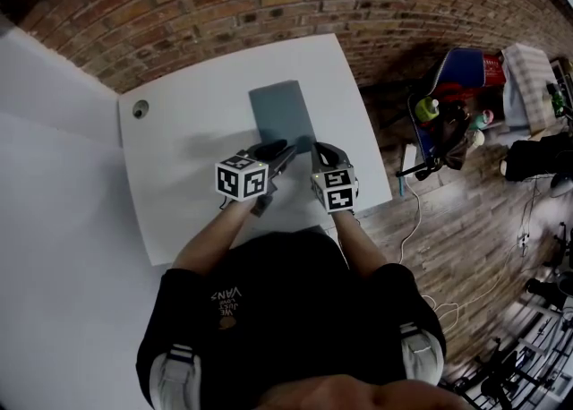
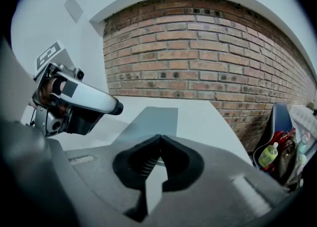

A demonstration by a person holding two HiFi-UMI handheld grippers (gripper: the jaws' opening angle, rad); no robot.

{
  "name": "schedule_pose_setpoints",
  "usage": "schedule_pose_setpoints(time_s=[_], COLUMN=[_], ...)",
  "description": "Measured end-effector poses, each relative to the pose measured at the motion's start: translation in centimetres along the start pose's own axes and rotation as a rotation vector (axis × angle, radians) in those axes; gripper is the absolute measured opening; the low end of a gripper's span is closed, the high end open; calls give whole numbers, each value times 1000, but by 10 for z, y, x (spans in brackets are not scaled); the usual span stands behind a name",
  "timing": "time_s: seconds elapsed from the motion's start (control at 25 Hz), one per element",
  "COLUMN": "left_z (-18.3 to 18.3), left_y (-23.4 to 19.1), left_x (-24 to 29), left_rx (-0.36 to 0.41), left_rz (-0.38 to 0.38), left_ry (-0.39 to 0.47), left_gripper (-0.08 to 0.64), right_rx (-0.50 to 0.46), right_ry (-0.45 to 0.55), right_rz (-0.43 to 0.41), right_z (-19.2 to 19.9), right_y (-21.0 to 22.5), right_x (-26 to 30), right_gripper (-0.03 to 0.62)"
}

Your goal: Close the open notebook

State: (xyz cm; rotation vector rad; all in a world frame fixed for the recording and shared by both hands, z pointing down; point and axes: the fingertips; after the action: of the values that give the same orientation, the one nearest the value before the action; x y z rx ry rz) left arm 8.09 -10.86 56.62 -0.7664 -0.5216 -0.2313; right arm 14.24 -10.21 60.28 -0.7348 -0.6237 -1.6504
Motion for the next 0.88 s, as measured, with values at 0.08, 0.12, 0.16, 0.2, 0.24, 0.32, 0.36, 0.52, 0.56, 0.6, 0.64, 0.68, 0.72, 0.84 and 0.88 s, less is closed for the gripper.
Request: schedule_pose_setpoints(time_s=[0.08,0.12,0.16,0.2,0.24,0.32,0.36,0.52,0.56,0.6,0.64,0.68,0.72,0.84,0.88], left_z=[1,2,2,2,2,2,3,3,3,3,3,5,6,11,12], left_y=[-2,-4,-4,-5,-6,-9,-9,-8,-8,-9,-9,-9,-8,-6,-6], left_x=[-8,-12,-16,-19,-23,-30,-34,-48,-52,-55,-59,-62,-66,-77,-81], left_rx=[6,11,17,25,33,51,59,97,109,120,128,134,140,158,164], left_rz=[-15,-25,-35,-46,-56,-74,-81,-95,-98,-102,-106,-111,-117,-128,-131], left_ry=[13,20,28,35,41,51,56,78,85,90,95,99,101,109,113], left_gripper=[120,108,96,86,76,57,51,35,33,29,29,28,28,28,28], right_rx=[-1,-1,-1,-1,-1,-1,0,9,10,12,14,15,15,16,17], right_ry=[10,16,21,26,31,40,46,74,82,89,96,103,109,130,138], right_rz=[0,-1,0,1,3,6,8,21,26,31,34,37,39,45,46], right_z=[-4,-5,-7,-9,-10,-13,-15,-21,-23,-25,-26,-28,-29,-31,-32], right_y=[-6,-9,-12,-14,-16,-21,-24,-32,-33,-35,-37,-39,-42,-49,-51], right_x=[-3,-4,-6,-8,-9,-12,-14,-25,-28,-30,-32,-35,-38,-48,-50], right_gripper=[-2,-2,-2,-2,-2,-2,-2,-2,-2,-2,-2,-2,-2,-2,-2])
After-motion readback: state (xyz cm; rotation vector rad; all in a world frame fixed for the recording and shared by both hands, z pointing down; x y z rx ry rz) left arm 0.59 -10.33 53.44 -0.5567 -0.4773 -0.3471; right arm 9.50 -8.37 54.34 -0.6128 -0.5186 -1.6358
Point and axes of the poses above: the fingertips, and each gripper's own axes: x forward along the fingers, y to its right, z out of its underside, and after that the axes turned 15 degrees about -y, right-handed
